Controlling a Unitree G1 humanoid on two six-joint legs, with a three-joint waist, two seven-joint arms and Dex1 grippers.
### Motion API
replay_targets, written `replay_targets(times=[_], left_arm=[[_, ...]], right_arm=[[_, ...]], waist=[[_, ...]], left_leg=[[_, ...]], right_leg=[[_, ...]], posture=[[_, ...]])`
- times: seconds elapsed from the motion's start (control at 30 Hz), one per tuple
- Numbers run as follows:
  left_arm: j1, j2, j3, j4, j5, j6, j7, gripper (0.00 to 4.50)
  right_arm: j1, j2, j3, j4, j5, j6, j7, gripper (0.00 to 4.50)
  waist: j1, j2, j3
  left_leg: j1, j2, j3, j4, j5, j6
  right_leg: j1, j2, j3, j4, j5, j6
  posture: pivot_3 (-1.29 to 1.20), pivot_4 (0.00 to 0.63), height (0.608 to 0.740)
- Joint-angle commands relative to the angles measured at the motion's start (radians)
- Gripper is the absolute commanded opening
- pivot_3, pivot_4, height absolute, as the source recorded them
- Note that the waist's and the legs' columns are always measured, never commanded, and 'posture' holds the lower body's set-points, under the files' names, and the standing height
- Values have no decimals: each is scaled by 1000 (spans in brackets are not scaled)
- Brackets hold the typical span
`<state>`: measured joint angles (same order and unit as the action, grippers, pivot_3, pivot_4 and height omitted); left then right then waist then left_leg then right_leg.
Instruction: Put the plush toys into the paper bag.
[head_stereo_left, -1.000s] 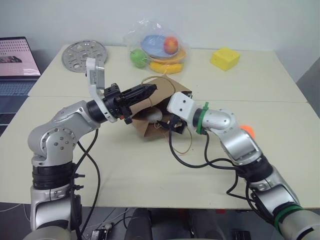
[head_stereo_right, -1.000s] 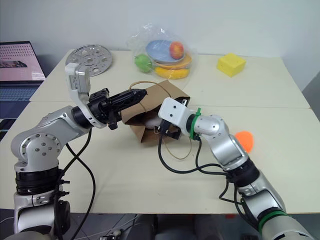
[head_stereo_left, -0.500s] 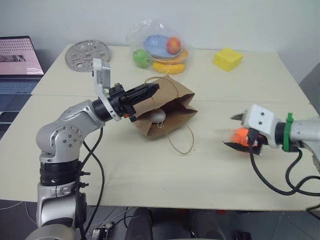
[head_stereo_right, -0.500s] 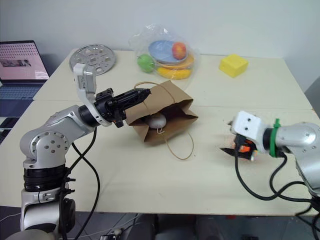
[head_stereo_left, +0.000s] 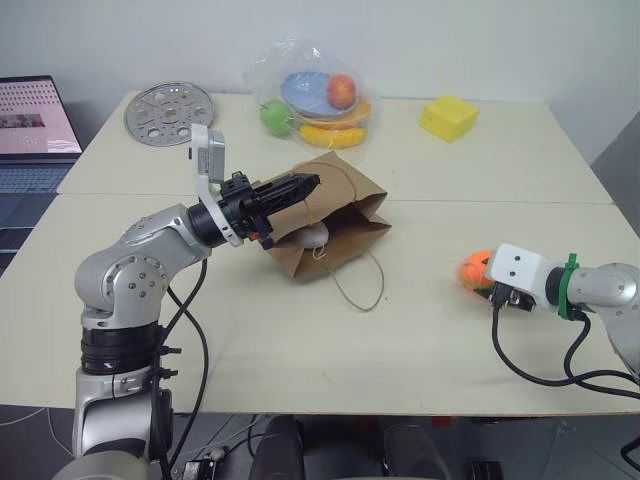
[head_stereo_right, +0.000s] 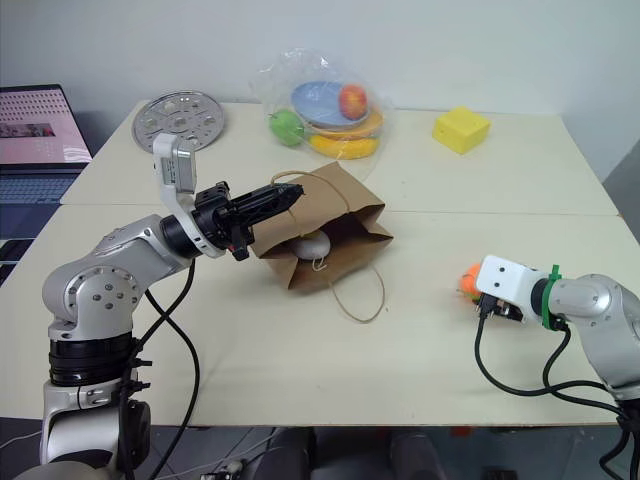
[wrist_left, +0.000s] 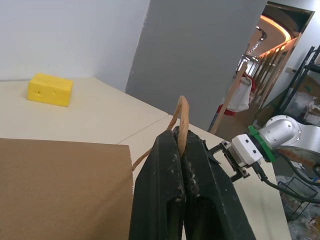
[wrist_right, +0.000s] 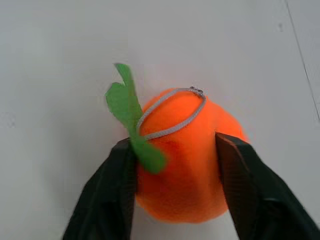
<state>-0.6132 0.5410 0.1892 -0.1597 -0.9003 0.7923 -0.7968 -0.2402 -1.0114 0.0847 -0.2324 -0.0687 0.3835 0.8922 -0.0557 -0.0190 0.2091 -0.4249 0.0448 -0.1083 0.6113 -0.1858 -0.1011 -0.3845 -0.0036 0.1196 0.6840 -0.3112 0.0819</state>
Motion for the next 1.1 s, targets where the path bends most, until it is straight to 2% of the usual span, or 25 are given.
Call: replay_targets(times=[0.03, 0.1, 0.13, 0.2, 0.33, 0.43, 0.5, 0.57, 0.7, 0.83, 1.1], left_arm=[[-2, 6, 16, -43, -4, -23, -3, 0], [-4, 6, 18, -41, -4, -24, -2, 0], [-5, 7, 20, -40, -5, -23, -3, 0], [-9, 9, 22, -37, -10, -19, -7, 0], [-28, 24, 35, -26, -39, 6, -21, 0], [-37, 34, 37, -14, -40, 12, -33, 0], [-46, 47, 33, -9, -43, 17, -50, 0], [-58, 54, 32, -1, -48, 21, -56, 0], [-77, 52, 34, 11, -49, 24, -58, 0], [-79, 54, 30, 3, -56, 30, -61, 0], [-66, 66, 35, -19, -74, 48, -68, 0]], right_arm=[[-9, -3, -7, 0, -22, -25, -3, 1045], [-8, -4, -13, 1, -20, -32, 4, 270], [-7, -6, -20, -2, -14, -36, 11, 20], [-11, -6, -33, -18, 10, -33, 30, 20], [-64, 25, -80, -175, 189, 94, 116, 20], [-115, 51, -86, -245, 279, 187, 127, 20], [-217, 116, -61, -321, 379, 285, 113, 20], [-308, 194, -8, -346, 409, 340, 77, 20], [-400, 312, 115, -294, 358, 349, 14, 20], [-492, 467, 253, -137, 249, 278, -75, 20], [-585, 589, 356, 143, 2, 66, -235, 20]], waist=[[0, 0, 0], [1, 0, 0], [1, 0, 0], [1, 0, 0], [-3, 0, 0], [-2, 0, 0], [-2, 0, 0], [-6, 0, 0], [1, 0, 0], [-1, 0, 0], [0, 0, 0]], left_leg=[[0, 0, 0, 0, 0, 0], [0, 0, 0, 0, 0, 0], [0, 0, 0, 0, 0, 0], [0, 0, 0, 0, 0, 0], [0, 0, 0, 0, 0, 0], [0, 0, -1, 0, 0, 0], [0, 0, -1, 0, 0, 0], [0, 0, -1, 1, 0, 0], [1, 1, -3, 1, 0, 0], [0, 0, -3, 1, 0, 0], [0, 0, -3, 0, 0, 0]], right_leg=[[0, 0, 0, 0, 0, 0], [0, 0, 0, 0, 0, 0], [0, 0, 0, 0, 0, 0], [0, 0, 0, 0, 0, 0], [0, 0, 0, 0, 0, 0], [0, 0, 0, 1, 0, 0], [1, 0, -1, 1, 0, 0], [0, 0, 0, 1, 0, 0], [0, 1, -2, 3, 0, 0], [0, 0, -2, 3, 0, 0], [-2, 0, -3, 7, 0, 0]], posture=[[0, 150, 740], [0, 150, 740], [0, 150, 740], [0, 150, 740], [0, 150, 740], [0, 150, 740], [0, 150, 740], [0, 150, 740], [0, 150, 740], [0, 150, 740], [0, 150, 740]])
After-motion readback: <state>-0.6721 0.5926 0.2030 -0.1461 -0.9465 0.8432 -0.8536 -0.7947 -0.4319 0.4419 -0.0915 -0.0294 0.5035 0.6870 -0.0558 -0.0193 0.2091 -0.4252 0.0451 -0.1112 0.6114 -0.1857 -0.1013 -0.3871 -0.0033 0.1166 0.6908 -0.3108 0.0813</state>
